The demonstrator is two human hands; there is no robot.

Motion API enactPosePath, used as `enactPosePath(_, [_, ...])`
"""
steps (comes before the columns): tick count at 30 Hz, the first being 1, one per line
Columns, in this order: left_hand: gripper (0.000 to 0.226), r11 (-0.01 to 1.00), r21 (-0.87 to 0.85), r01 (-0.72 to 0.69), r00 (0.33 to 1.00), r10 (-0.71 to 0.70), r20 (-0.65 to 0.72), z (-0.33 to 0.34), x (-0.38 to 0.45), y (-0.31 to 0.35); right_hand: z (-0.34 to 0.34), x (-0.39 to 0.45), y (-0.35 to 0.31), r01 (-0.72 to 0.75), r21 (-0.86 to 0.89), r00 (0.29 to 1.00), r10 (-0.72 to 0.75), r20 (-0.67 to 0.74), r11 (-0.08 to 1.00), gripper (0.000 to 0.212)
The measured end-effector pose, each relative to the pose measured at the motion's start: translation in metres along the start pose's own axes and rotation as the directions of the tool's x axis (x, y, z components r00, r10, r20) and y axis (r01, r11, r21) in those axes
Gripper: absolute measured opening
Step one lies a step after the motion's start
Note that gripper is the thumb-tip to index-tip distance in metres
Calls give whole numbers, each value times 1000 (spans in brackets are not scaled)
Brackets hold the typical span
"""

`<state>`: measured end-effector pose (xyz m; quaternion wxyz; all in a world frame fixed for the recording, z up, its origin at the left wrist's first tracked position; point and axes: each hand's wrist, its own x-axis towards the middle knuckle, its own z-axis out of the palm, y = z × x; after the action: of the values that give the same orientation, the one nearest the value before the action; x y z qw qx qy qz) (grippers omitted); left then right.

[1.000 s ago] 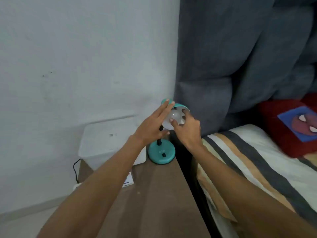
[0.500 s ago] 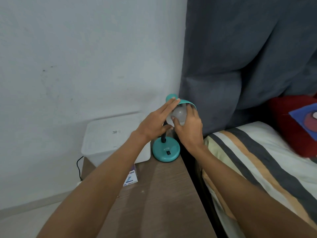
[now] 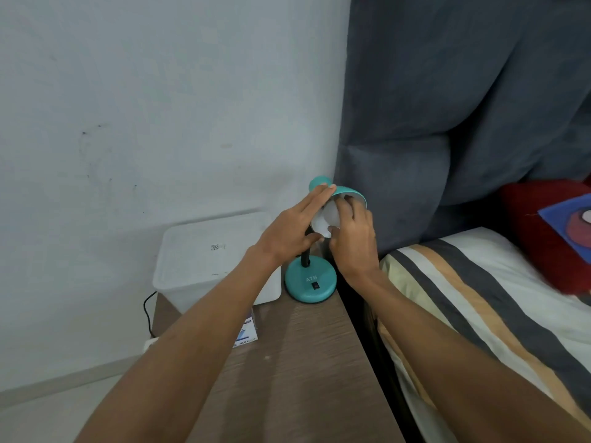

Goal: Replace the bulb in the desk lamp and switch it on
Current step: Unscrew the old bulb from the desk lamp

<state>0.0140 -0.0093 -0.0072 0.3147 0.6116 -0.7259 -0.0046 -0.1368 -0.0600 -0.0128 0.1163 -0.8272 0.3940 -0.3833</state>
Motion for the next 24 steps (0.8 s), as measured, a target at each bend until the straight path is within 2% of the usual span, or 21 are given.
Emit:
enactPosePath(1, [103,1000,-1,-2,1000,2,-3,0,0,0,0,-1,2,69,-44,998,-69,9,997,72])
enactPosePath(3, [100,1000,3,-7,1000,7,-7,-1,-1,0,2,-3,5,93,-17,996,-93,1,996,74])
enactPosePath(5, [99,1000,6,-10,1000,10,1,0,-1,0,4,-5,5,-20,90,999,22,-26,996,67])
enactPosePath(7, [100,1000,8,-3,1000,3,6,2,-2,1,4,-2,4,-86,99,996,88,-24,991,60])
enactPosePath(11, [101,1000,12,1,1000,-1,-3,1,-1,1,1,-2,7,122,-45,993,-121,10,992,74])
enactPosePath(12, [100,1000,14,-4,1000,4,0,1,-1,1,1,-3,9,117,-33,993,-116,11,993,75])
enactPosePath(16, [100,1000,14,4,1000,-4,18,3,-1,1,3,-2,8,-63,81,998,62,14,995,67])
enactPosePath(17, [100,1000,14,9,1000,-9,19,3,-1,1,2,-1,7,-63,65,998,61,25,996,65])
enactPosePath(21, [101,1000,10,8,1000,-8,10,2,-1,1,-1,-2,7,99,-52,995,-97,39,994,76])
enactPosePath(24, [103,1000,13,9,1000,-9,18,1,-2,1,1,-4,6,-6,67,1000,5,7,998,70])
